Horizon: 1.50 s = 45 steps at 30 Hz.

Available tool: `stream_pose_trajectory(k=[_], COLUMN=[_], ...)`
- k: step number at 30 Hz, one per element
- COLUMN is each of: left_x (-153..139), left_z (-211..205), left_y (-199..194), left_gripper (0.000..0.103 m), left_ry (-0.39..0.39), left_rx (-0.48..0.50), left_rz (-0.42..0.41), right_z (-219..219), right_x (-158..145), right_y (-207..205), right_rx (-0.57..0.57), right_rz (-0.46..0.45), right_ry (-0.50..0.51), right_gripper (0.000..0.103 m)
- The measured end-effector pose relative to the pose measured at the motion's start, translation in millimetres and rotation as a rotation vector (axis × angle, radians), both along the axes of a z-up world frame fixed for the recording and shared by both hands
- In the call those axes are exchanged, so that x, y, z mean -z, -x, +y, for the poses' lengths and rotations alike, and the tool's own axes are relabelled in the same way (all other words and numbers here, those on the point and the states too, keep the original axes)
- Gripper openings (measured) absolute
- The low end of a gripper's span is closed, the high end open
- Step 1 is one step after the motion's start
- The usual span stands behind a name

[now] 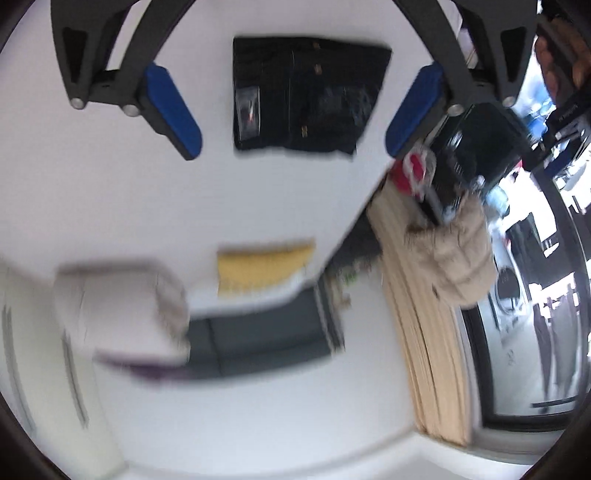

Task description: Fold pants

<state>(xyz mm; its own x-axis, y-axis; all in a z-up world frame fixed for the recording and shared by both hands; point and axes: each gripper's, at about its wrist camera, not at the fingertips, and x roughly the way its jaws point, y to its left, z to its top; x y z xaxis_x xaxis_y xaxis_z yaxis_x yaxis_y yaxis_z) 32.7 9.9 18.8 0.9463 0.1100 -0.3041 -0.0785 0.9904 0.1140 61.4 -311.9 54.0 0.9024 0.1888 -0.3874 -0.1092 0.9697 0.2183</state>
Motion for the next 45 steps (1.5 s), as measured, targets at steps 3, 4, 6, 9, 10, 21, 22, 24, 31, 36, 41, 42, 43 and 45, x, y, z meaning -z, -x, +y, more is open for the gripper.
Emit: stream_pose_trajectory(k=[3,4,6,9,10,21,22,24,31,36,41,42,43,45], left_x=[-7.6,-8.2,-8.2,-0.1,3.4,49.9,52.3,58.8,72.7,77.0,80.5,80.5,81.2,82.3], left_z=[-6.0,-8.5,-10.6,-11.9,-10.7,-9.5,-9.2,-9.6,-9.7,-11.6,-13.5,-13.2,-13.3,-13.5], left_y=[13.6,18.2,25.9,33.2,35.7,24.1,22.3,18.6,10.9,6.2,3.5,3.5,3.0,2.4], left_gripper=[0.103,0.103,0.103,0.103,0.103,0.103,0.103,0.103,0.103,0.103,0.103,0.103,0.103,0.103], left_ry=[0.043,0.057,0.066,0.113,0.14,0.187,0.188,0.181,0.161,0.142,0.129,0.129,0.128,0.128], left_rx=[0.073,0.085,0.092,0.11,0.117,0.068,0.066,0.059,0.044,0.045,0.044,0.044,0.043,0.043], left_rz=[0.088,0.11,0.159,0.273,0.301,0.451,0.455,0.459,0.475,0.477,0.481,0.482,0.484,0.489], right_z=[9.8,12.1,20.5,34.4,39.0,63.1,64.1,67.0,69.9,68.4,66.2,65.5,64.9,63.7], right_x=[-34.9,-43.1,-57.8,-67.6,-67.5,-40.1,-35.5,-27.3,-5.6,3.0,9.5,10.4,10.6,10.9], right_y=[32.6,40.5,55.9,71.0,77.3,91.9,90.1,89.0,84.1,82.0,80.6,80.3,80.4,79.9], right_rx=[0.044,0.063,0.113,0.114,0.102,0.136,0.133,0.125,0.118,0.115,0.116,0.116,0.118,0.12], right_rz=[-0.112,-0.134,-0.157,-0.128,-0.117,0.089,0.108,0.147,0.223,0.254,0.274,0.276,0.277,0.278], right_ry=[0.025,0.033,0.065,0.123,0.14,0.208,0.204,0.19,0.175,0.173,0.173,0.172,0.173,0.177], right_gripper=[0.103,0.103,0.103,0.103,0.103,0.103,0.103,0.103,0.103,0.103,0.103,0.103,0.103,0.103])
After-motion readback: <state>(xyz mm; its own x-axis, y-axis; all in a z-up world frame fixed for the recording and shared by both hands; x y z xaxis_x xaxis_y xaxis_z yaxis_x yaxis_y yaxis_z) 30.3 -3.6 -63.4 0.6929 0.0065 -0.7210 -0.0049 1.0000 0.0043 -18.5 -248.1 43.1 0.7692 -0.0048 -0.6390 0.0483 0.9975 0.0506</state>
